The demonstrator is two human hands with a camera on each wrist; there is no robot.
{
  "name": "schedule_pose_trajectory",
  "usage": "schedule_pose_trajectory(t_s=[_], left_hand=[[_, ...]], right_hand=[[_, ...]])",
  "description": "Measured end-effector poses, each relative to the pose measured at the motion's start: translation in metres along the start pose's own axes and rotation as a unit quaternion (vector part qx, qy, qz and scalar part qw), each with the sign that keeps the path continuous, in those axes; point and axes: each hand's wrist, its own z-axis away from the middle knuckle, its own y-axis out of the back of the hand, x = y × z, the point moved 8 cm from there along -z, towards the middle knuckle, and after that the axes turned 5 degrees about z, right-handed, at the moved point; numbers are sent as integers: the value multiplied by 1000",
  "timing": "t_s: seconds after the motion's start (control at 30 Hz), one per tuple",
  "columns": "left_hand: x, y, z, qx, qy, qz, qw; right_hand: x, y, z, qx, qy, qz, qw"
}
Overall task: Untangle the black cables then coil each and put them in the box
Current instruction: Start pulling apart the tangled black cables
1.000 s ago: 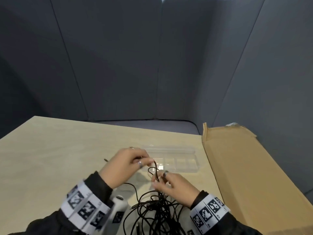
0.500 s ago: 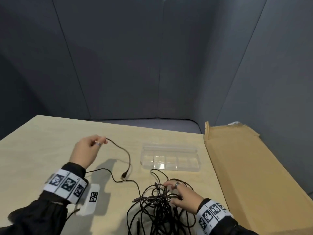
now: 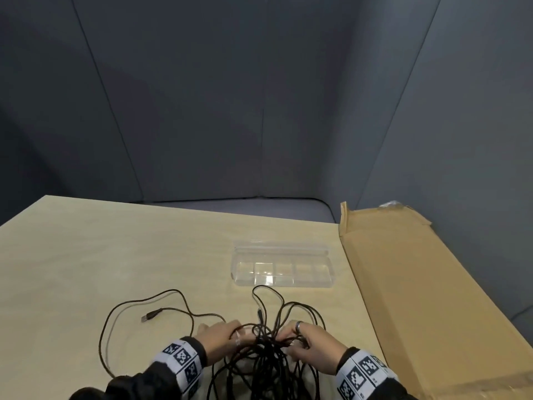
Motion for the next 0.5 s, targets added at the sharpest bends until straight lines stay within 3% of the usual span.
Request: schedule_pose_trajectory(t_s=[0.13, 0.27, 0.37, 0.5], left_hand=[[-7, -13, -9, -17, -16, -90, 996], [4, -5, -5, -6, -75, 132, 988], [5, 13, -2, 32, -104, 316, 942], [6, 28, 0, 53, -122, 409, 903]], right_hand=[[5, 0, 4, -7, -21, -79, 997], [-1, 5, 6, 6, -17, -153, 988], [-6, 16, 6, 30, -3, -181, 983], [-11, 22, 8, 1, -5, -228, 974]])
